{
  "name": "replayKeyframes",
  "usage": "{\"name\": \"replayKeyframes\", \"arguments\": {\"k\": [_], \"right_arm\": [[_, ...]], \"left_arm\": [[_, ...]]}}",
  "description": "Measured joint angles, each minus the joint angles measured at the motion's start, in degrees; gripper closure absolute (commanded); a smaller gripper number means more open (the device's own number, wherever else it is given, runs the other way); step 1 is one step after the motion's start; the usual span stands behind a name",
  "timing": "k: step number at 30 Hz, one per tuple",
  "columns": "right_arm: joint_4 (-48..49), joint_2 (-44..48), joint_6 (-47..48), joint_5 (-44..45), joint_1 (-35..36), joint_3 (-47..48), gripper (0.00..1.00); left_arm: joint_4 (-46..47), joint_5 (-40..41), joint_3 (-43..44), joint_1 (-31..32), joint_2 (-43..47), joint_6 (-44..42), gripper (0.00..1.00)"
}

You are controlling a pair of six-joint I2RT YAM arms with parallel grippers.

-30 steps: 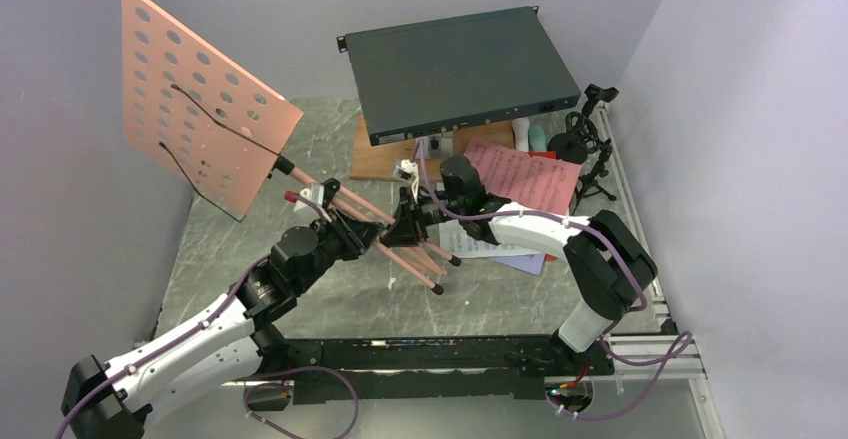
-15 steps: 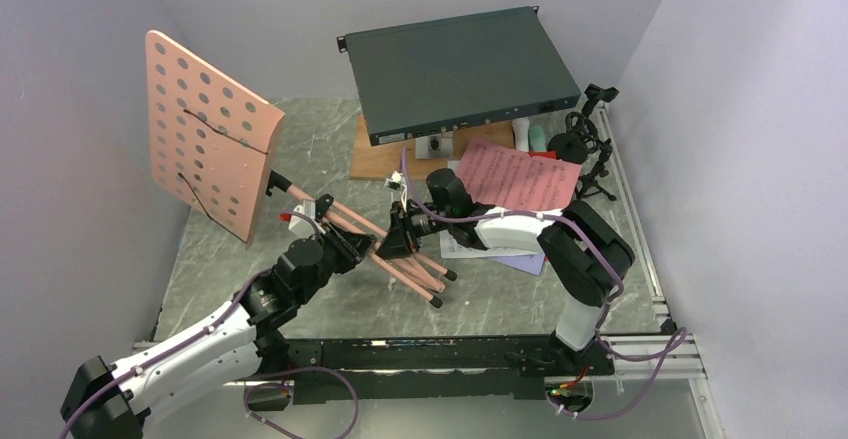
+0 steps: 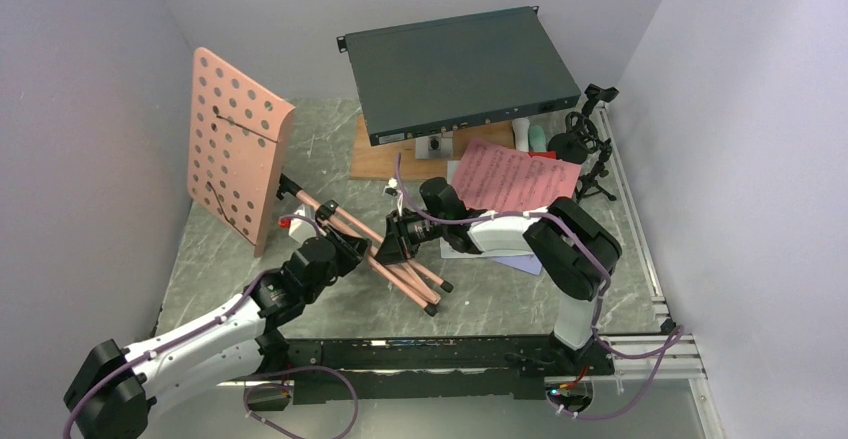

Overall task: Pack up the instrument practice props
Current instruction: Place the music stand at the center of the board.

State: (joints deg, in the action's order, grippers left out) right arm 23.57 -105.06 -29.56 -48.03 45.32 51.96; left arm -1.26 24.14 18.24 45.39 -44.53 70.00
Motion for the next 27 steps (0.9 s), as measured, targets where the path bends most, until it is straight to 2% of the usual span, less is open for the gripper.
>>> {"name": "replayKeyframes", "arguments": {"k": [2, 13, 20, 24, 27], "right_arm": [[-0.3, -0.6, -1.0, 0.2, 0.1, 0.1, 0.92], [-2.6, -1.3, -2.8, 1.7, -0.1, 0.8, 0.81], [-4.5, -1.8, -1.3, 2.6, -0.4, 1.6, 0.70], [-4.9, -1.9, 0.9, 2.9, -0.5, 1.6, 0.58], [-5.5, -1.9, 2.2, 3.1, -0.7, 1.6, 0.54]], "left_arm": [[-1.1, 0.4, 0.4, 0.0, -0.8, 0.9, 1.00], [-2.6, 2.4, 2.0, 0.1, -4.5, 2.5, 1.00], [-0.9, 3.2, 2.1, 0.1, -7.1, 2.7, 1.00], [-0.3, 3.8, 2.1, 0.0, -8.3, 3.0, 1.00], [-0.4, 4.4, 2.1, -0.3, -9.0, 3.2, 1.00]]}}
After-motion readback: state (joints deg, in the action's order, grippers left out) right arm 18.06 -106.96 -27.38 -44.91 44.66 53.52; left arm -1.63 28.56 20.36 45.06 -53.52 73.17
